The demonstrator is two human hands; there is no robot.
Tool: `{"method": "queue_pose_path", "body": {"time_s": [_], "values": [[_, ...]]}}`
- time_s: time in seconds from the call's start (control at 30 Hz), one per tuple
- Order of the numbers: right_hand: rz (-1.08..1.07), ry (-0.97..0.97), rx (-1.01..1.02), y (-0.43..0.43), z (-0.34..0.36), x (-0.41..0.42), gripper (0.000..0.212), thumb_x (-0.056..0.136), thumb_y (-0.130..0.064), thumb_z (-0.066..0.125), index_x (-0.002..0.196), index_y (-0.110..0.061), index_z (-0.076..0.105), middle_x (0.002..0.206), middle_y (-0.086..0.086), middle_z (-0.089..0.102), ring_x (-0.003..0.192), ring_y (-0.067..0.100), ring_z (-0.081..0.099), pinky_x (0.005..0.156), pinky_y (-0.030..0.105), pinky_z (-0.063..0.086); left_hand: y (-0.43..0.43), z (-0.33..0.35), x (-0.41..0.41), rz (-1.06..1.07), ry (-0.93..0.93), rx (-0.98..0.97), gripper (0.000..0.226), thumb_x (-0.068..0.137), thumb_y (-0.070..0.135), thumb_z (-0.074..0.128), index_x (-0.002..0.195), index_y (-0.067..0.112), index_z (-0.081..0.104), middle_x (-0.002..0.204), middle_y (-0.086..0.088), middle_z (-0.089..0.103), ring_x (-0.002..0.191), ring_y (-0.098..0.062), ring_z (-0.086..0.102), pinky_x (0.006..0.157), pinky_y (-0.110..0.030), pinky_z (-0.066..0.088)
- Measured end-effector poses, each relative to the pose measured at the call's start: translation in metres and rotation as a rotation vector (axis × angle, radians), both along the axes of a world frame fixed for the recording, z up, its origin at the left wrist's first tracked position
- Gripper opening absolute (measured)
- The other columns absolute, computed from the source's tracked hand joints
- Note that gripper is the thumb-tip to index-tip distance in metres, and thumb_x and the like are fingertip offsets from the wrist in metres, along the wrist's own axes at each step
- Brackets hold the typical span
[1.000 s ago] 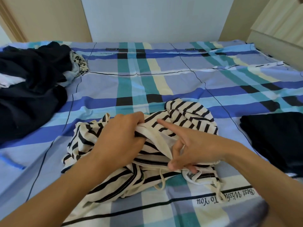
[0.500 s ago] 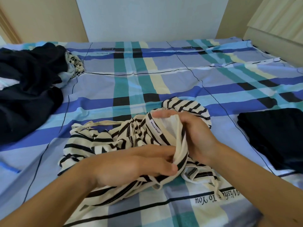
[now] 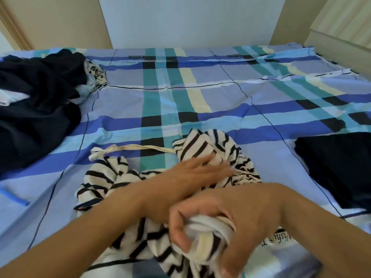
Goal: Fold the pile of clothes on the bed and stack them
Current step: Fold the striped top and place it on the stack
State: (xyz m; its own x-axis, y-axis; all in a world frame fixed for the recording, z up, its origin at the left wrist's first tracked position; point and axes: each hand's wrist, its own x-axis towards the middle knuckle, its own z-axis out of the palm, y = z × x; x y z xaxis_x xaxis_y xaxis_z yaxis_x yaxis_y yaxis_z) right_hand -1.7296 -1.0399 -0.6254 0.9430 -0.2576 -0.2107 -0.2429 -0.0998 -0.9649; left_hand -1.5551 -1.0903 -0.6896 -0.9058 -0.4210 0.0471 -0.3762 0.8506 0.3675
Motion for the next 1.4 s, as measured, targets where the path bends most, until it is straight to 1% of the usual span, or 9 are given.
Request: {"method": "queue_pose_path", "body": {"time_s": [0.13, 0.33, 0.53, 0.77, 0.87, 1.0, 1.17, 1.27, 1.4], "values": [[-0.035, 0.182, -0.211, -0.006, 0.014, -0.029, 0.058, 0.069, 0.014, 0.079, 0.102, -0.025, 0.054, 0.103, -0.018, 0.055, 0.095, 0.001, 0.054, 0.084, 0.022, 0.044, 0.008, -0.003, -0.007, 0.024, 0.004, 0.083, 0.012, 0.088, 0.026, 0.068, 0.097, 0.02, 0.07, 0.096, 0.005, 0.071, 0.095, -0.013, 0.062, 0.096, -0.032, 0.044], [-1.088, 0.248, -0.647, -0.047, 0.001, -0.089, 0.058, 0.077, 0.01, 0.069, 0.115, -0.031, 0.054, 0.093, 0.002, 0.061, 0.078, 0.011, 0.06, 0.059, 0.021, 0.045, -0.031, 0.056, 0.037, 0.667, 0.543, -0.088, 0.007, 0.076, 0.013, 0.053, 0.073, 0.015, 0.059, 0.063, -0.001, 0.057, 0.06, -0.01, 0.05, 0.057, -0.025, 0.038], [-1.467, 0.218, -1.091, -0.08, -0.025, -0.1, 0.046, 0.072, 0.012, 0.052, 0.103, -0.018, 0.067, 0.093, 0.003, 0.063, 0.087, 0.02, 0.057, 0.073, 0.035, 0.047, -0.021, 0.068, 0.04, 0.671, 0.555, -0.239, 0.022, 0.083, 0.007, 0.055, 0.067, 0.02, 0.047, 0.064, 0.004, 0.052, 0.053, -0.007, 0.042, 0.048, -0.018, 0.03], [-1.572, 0.209, -0.707, -0.093, -0.035, -0.126, 0.038, 0.081, 0.013, 0.046, 0.086, -0.018, 0.068, 0.077, -0.005, 0.064, 0.073, 0.013, 0.055, 0.06, 0.017, 0.042, -0.032, 0.063, 0.079, 0.677, 0.12, 0.189, 0.032, 0.081, 0.01, 0.078, 0.093, 0.028, 0.055, 0.07, -0.002, 0.067, 0.048, -0.016, 0.053, 0.044, -0.023, 0.045], [-1.55, 0.028, -0.496, -0.091, -0.034, -0.123, 0.033, 0.089, 0.006, 0.049, 0.086, -0.02, 0.068, 0.083, -0.001, 0.067, 0.078, 0.014, 0.058, 0.07, 0.022, 0.046, -0.026, 0.062, 0.086, 0.634, -0.124, 0.539, 0.052, 0.076, 0.052, 0.081, 0.12, 0.044, 0.055, 0.105, 0.01, 0.073, 0.084, -0.011, 0.07, 0.077, -0.027, 0.057], [-1.467, -0.083, -0.406, -0.084, -0.029, -0.118, 0.023, 0.091, -0.002, 0.054, 0.095, -0.017, 0.071, 0.09, 0.005, 0.071, 0.084, 0.017, 0.064, 0.081, 0.034, 0.048, -0.013, 0.063, 0.069, 0.707, 0.029, 0.916, 0.065, 0.082, 0.086, 0.036, 0.124, 0.045, 0.065, 0.126, 0.029, 0.063, 0.123, 0.007, 0.055, 0.113, -0.026, 0.031], [-1.38, -0.09, -0.408, -0.073, -0.024, -0.105, 0.021, 0.092, -0.003, 0.057, 0.097, -0.018, 0.071, 0.089, 0.0, 0.071, 0.082, 0.01, 0.064, 0.078, 0.023, 0.048, -0.008, 0.041, 0.035, 0.682, -0.184, 0.457, 0.046, 0.098, 0.06, 0.034, 0.138, 0.044, 0.049, 0.131, 0.029, 0.042, 0.131, -0.001, 0.039, 0.099, -0.018, 0.023], [-1.372, 0.026, -0.423, -0.069, -0.025, -0.097, 0.016, 0.095, -0.009, 0.055, 0.093, -0.015, 0.069, 0.08, -0.004, 0.066, 0.069, 0.004, 0.057, 0.065, 0.014, 0.044, 0.001, 0.03, 0.026, 0.557, -0.329, 0.309, 0.031, 0.09, 0.061, 0.057, 0.113, 0.041, 0.057, 0.107, 0.02, 0.057, 0.091, -0.002, 0.054, 0.076, -0.02, 0.038], [-1.4, 0.35, -0.451, -0.069, -0.034, -0.103, 0.028, 0.094, -0.034, 0.061, 0.076, -0.013, 0.058, 0.067, 0.001, 0.052, 0.061, 0.015, 0.042, 0.057, 0.029, 0.033, -0.009, 0.023, 0.035, 0.607, 0.076, 0.056, 0.026, 0.087, 0.051, 0.068, 0.075, 0.032, 0.055, 0.074, 0.012, 0.054, 0.068, -0.008, 0.05, 0.061, -0.026, 0.037]]}}
